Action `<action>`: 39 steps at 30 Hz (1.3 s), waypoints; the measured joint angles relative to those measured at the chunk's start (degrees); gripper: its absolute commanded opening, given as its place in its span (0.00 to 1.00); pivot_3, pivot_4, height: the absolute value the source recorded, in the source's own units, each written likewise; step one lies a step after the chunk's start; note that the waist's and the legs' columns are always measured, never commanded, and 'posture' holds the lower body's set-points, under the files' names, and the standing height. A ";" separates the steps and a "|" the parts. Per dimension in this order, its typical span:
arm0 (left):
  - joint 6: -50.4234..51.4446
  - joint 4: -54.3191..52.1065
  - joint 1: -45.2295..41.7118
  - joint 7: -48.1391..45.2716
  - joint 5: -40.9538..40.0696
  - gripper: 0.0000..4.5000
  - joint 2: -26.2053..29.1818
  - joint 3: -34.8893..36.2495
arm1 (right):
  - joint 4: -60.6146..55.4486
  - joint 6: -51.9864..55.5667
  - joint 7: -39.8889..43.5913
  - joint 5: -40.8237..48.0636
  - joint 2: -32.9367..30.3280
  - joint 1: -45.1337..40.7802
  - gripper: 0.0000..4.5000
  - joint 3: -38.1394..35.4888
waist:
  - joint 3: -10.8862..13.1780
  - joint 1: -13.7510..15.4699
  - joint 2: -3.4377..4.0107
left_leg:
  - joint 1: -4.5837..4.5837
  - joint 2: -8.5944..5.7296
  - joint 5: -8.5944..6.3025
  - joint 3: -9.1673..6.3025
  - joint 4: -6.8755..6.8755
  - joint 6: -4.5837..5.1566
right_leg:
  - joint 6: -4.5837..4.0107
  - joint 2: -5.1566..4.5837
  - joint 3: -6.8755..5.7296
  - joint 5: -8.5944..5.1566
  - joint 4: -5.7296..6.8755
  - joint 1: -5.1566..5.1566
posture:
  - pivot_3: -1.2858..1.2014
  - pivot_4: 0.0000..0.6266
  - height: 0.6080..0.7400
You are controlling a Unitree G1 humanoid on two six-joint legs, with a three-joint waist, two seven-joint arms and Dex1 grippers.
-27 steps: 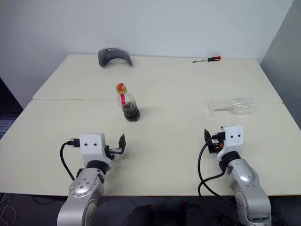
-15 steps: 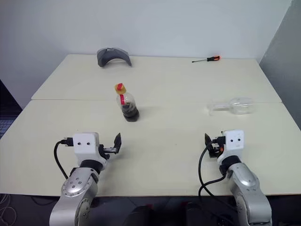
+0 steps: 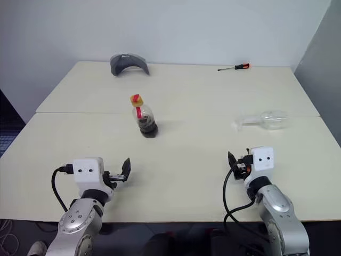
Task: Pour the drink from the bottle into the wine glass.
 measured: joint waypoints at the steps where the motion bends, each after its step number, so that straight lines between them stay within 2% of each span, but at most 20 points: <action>1: -0.03 0.13 -0.83 -0.06 -0.06 0.99 0.01 -0.13 | 0.04 -0.08 0.14 0.01 -0.31 0.00 0.79 -0.01 | 0.00 0.04 0.00 | 0.00 0.00 0.00 -0.01 0.00 0.00 | 0.00 0.00 -0.01 0.00 0.01 0.00 | 0.52 0.24 1.00; 8: -0.73 2.65 -4.83 -3.29 -2.50 0.99 1.92 0.05 | 0.54 -0.15 4.47 2.68 -3.36 -0.70 0.79 -1.65 | 0.02 -0.12 0.02 | 0.02 0.00 0.00 0.02 -0.01 0.00 | -0.01 0.02 0.01 0.00 0.01 0.00 | 0.52 0.24 1.00; 12: -1.87 8.11 -10.51 -6.50 -4.89 0.99 3.92 1.58 | 0.48 2.16 16.04 19.78 -6.25 -5.36 0.79 -6.07 | 0.09 -0.16 0.06 | 0.05 0.03 0.00 -0.02 0.02 0.01 | -0.01 0.08 -0.03 0.01 0.01 0.06 | 0.52 0.24 1.00; 14: -3.20 10.12 -12.25 -7.59 -4.94 0.99 4.91 1.08 | -0.40 5.22 23.81 30.70 -11.86 -7.12 0.79 -7.71 | 0.13 -0.14 0.09 | 0.02 0.00 -0.02 -0.02 0.02 0.04 | -0.02 0.06 -0.03 0.01 -0.09 0.09 | 0.52 0.24 1.00; 17: -4.17 13.11 -14.12 -7.95 -4.89 0.99 5.08 0.81 | -1.31 7.25 31.67 38.23 -18.71 -7.69 0.79 -8.30 | 0.14 -0.01 0.07 | -0.02 0.00 -0.10 -0.04 0.01 0.18 | 0.00 0.05 -0.07 0.04 -0.27 0.15 | 0.52 0.24 1.00; 20: -5.16 14.96 -15.31 -8.21 -4.57 0.99 5.48 0.14 | -1.29 6.58 36.92 38.40 -22.62 -7.66 0.79 -7.00 | 0.14 0.02 0.06 | 0.00 0.00 -0.10 -0.02 0.03 0.19 | 0.09 0.04 -0.05 0.09 -0.35 0.21 | 0.52 0.24 1.00; 22: -5.96 16.55 -16.53 -8.46 -4.44 0.99 5.78 -0.17 | -0.83 5.08 37.41 37.16 -22.10 -8.25 0.79 -4.97 | 0.14 0.02 0.06 | 0.01 0.02 -0.10 -0.04 0.05 0.19 | 0.10 0.04 -0.06 0.09 -0.34 0.21 | 0.52 0.24 1.00; 29: -8.82 22.90 -21.66 -9.59 -3.82 0.99 6.83 -0.98 | 2.98 -0.21 32.15 29.42 -17.00 -11.86 0.79 -0.09 | 0.14 0.11 0.07 | -0.04 -0.02 -0.08 -0.03 0.07 0.15 | 0.11 -0.01 -0.06 0.11 -0.37 0.20 | 0.52 0.24 1.00; 39: -13.73 33.98 -27.85 -13.66 -4.24 0.99 7.58 -1.84 | 4.03 -1.46 27.92 26.67 -14.21 -14.28 0.79 1.90 | 0.14 0.11 0.07 | -0.03 -0.02 -0.08 -0.03 0.08 0.15 | 0.14 -0.02 -0.06 0.14 -0.36 0.18 | 0.52 0.24 1.00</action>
